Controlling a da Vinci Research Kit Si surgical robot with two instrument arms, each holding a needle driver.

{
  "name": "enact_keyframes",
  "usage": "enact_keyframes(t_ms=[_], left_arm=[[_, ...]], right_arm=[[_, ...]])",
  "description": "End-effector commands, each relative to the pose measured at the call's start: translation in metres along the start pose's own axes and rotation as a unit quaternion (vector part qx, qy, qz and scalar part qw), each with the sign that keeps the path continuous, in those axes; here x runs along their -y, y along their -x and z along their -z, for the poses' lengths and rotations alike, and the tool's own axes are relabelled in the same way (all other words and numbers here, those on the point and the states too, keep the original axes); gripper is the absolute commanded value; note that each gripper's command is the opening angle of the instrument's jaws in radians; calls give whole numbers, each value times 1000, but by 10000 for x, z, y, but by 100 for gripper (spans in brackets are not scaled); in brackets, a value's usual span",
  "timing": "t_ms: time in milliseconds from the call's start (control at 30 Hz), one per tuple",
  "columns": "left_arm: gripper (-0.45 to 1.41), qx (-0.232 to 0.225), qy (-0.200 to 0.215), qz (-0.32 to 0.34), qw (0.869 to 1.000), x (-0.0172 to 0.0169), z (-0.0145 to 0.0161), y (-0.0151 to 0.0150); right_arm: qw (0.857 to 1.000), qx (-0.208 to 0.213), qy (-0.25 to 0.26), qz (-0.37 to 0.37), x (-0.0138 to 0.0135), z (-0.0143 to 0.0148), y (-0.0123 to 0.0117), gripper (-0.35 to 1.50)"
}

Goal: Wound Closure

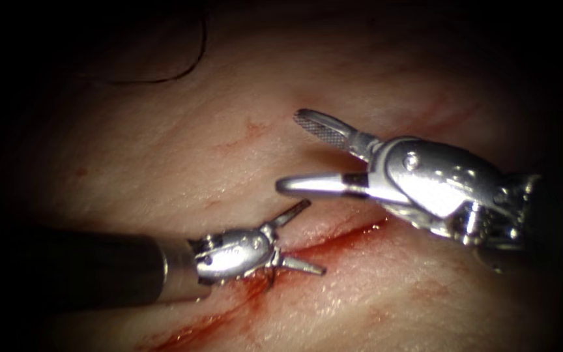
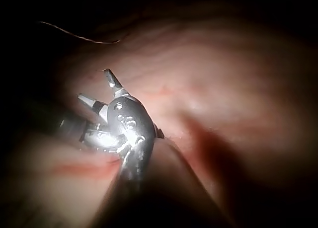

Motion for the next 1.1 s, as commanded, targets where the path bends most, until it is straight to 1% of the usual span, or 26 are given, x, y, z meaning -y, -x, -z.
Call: enact_keyframes(t_ms=[33, 100, 200, 233, 300, 400, 467, 633, 800, 933, 1100], left_arm=[[96, 0, 2, 0, 1000, -5, -4, 9], [96, 0, 6, -2, 1000, -9, 3, 11], [96, 0, 12, -2, 1000, -16, 16, 12], [93, 0, 15, -2, 1000, -19, 21, 12], [93, -1, 17, -3, 1000, -21, 23, 12], [93, -2, 21, -4, 1000, -22, 17, 14], [93, -3, 26, -5, 1000, -24, 13, 17], [91, -3, 31, -6, 999, -27, 9, 22], [91, -4, 35, -6, 999, -26, 8, 22], [89, -4, 36, -4, 999, -26, 5, 24], [89, -5, 38, -3, 999, -28, 3, 26]], right_arm=[[1000, -3, -3, 2, 4, -10, 9, 145], [1000, -3, -4, 6, 8, -10, 15, 145], [1000, -7, -4, 11, 12, -2, 23, 140], [1000, -1, 17, 11, 11, 3, 26, 138], [999, 14, 28, 16, 7, 1, 25, 143], [999, 14, 26, 22, 2, -10, 21, 145], [999, 18, 28, 35, 0, -23, 17, 148], [996, 35, 31, 72, -4, -55, 11, 148], [993, 41, 37, 103, -5, -61, 7, 148], [986, 70, 55, 141, -3, -66, 2, 148], [980, 87, 75, 164, -4, -73, -18, 148]])
